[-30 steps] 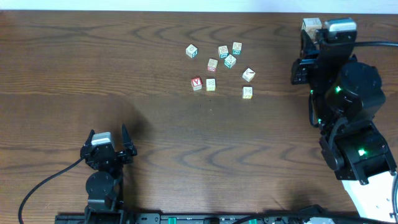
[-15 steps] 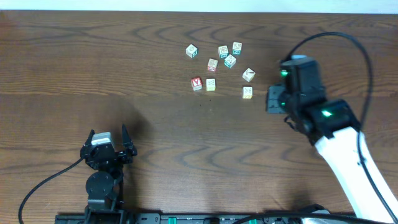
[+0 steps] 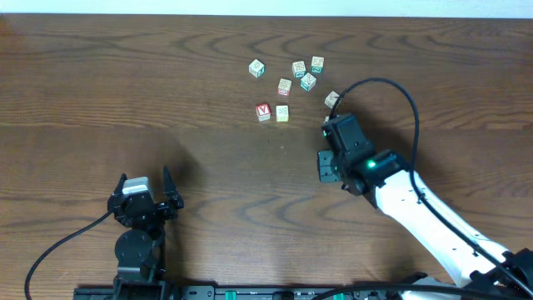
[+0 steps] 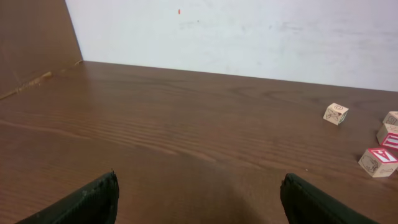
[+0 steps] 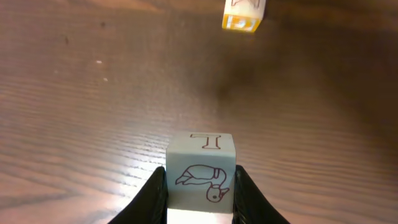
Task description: Lift 5 blocks
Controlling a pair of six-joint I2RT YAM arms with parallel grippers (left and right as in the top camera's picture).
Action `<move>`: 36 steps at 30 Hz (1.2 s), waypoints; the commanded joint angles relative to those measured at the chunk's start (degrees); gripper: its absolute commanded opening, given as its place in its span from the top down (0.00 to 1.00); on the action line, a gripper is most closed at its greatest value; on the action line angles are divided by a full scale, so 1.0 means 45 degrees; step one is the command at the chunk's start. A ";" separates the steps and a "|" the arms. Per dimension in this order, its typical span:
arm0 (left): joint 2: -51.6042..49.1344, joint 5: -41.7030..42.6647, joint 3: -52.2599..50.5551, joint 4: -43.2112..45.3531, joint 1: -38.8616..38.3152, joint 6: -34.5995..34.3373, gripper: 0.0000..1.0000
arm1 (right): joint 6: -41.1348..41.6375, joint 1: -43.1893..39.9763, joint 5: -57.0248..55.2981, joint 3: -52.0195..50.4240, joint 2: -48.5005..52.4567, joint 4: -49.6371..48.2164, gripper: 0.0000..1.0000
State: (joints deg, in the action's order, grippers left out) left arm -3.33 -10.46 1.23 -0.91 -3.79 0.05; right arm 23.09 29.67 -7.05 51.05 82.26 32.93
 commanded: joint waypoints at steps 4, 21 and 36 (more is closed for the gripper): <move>-0.0005 -0.0151 -0.0214 -0.0510 0.0049 0.0078 0.16 | 0.0539 0.0068 -0.0092 -0.1175 0.0126 -0.1491 0.93; -0.0005 -0.0151 -0.0214 -0.0510 0.0049 0.0078 0.17 | 0.2866 0.0262 0.0797 -0.1209 0.2511 -0.1889 0.95; -0.0005 -0.0146 -0.0214 -0.0510 0.0049 0.0073 0.17 | 0.2856 0.0481 0.1690 -0.1209 0.2506 -0.0792 0.71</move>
State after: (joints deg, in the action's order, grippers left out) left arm -3.33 -10.48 1.23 -0.91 -3.79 0.03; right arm 35.38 30.65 -1.41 46.37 92.64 28.21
